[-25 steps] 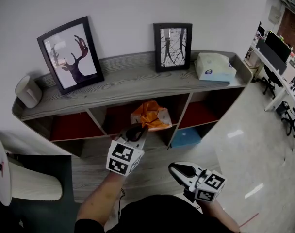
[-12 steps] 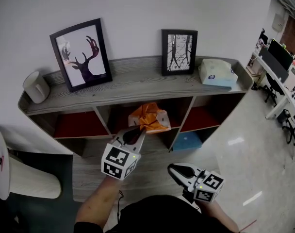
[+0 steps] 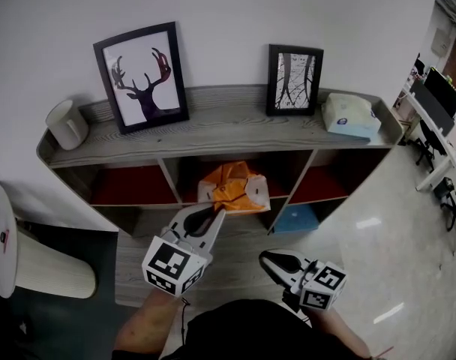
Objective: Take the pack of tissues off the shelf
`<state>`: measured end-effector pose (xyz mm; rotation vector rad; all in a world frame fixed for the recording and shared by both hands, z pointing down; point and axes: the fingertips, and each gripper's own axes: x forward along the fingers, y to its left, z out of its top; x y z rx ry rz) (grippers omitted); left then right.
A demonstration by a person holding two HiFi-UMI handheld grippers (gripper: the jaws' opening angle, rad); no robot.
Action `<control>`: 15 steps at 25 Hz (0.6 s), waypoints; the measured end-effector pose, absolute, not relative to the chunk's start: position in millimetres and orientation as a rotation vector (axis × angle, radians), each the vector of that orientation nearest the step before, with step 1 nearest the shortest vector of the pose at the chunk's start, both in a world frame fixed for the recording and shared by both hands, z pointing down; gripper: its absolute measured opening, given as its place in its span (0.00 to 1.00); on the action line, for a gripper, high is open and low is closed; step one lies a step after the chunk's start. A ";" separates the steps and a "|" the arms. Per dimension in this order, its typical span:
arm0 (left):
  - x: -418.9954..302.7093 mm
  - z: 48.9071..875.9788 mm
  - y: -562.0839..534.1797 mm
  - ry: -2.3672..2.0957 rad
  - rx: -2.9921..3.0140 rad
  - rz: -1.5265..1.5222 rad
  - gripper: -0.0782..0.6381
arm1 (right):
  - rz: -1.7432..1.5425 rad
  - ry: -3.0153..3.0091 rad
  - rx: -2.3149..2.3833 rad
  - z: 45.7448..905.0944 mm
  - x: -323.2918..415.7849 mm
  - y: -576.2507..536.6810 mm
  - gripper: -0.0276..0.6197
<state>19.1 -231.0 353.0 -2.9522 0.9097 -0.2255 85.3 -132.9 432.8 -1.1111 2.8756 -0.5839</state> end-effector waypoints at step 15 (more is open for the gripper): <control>-24.4 385.0 -184.0 1.025 -3.000 -0.195 0.13 | -0.602 2.942 -1.015 435.3 60.2 -138.9 0.08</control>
